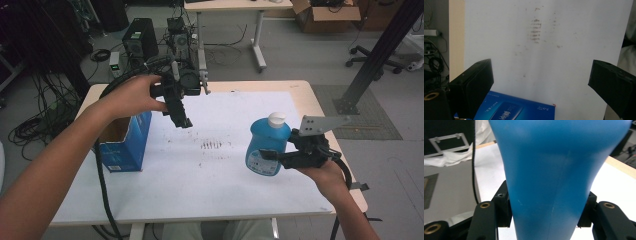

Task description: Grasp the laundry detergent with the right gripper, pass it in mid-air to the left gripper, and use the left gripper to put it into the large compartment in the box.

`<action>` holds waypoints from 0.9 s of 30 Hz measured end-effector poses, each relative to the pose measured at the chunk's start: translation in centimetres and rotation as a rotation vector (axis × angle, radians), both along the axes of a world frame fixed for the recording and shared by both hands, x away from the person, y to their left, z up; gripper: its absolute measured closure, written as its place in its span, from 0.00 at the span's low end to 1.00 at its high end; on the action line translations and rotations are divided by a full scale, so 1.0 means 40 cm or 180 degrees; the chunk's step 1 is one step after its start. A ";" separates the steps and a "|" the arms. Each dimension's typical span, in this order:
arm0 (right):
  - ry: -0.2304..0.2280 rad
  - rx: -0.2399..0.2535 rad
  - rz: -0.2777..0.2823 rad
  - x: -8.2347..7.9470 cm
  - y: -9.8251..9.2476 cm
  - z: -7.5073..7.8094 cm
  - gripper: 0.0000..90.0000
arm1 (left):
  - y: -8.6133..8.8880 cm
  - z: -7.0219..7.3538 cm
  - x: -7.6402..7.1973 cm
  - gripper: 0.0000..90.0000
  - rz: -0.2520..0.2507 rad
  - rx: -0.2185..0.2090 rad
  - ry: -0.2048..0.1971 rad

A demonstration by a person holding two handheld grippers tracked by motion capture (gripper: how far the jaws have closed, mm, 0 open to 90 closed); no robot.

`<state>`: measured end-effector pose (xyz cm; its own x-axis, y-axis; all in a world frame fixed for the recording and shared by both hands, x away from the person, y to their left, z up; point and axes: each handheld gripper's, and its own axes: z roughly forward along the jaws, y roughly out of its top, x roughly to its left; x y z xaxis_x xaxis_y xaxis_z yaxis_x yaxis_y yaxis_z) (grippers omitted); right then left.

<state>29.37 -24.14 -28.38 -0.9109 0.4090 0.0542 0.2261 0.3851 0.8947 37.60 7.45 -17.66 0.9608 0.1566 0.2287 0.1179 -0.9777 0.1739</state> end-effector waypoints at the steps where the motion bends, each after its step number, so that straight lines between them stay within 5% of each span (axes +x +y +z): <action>1: 0.0000 0.0000 0.0000 0.000 0.000 0.000 0.49 | -0.001 0.001 -0.004 0.07 -0.0010 -0.0004 0.0004; 14: 0.0074 -0.0005 0.0312 0.047 0.037 0.010 0.49 | -0.004 0.023 -0.050 0.07 -0.0117 -0.0009 0.0010; 27: -0.0097 -0.0087 0.0622 0.071 0.100 0.031 0.50 | -0.029 0.059 -0.098 0.07 -0.0356 -0.0030 0.0041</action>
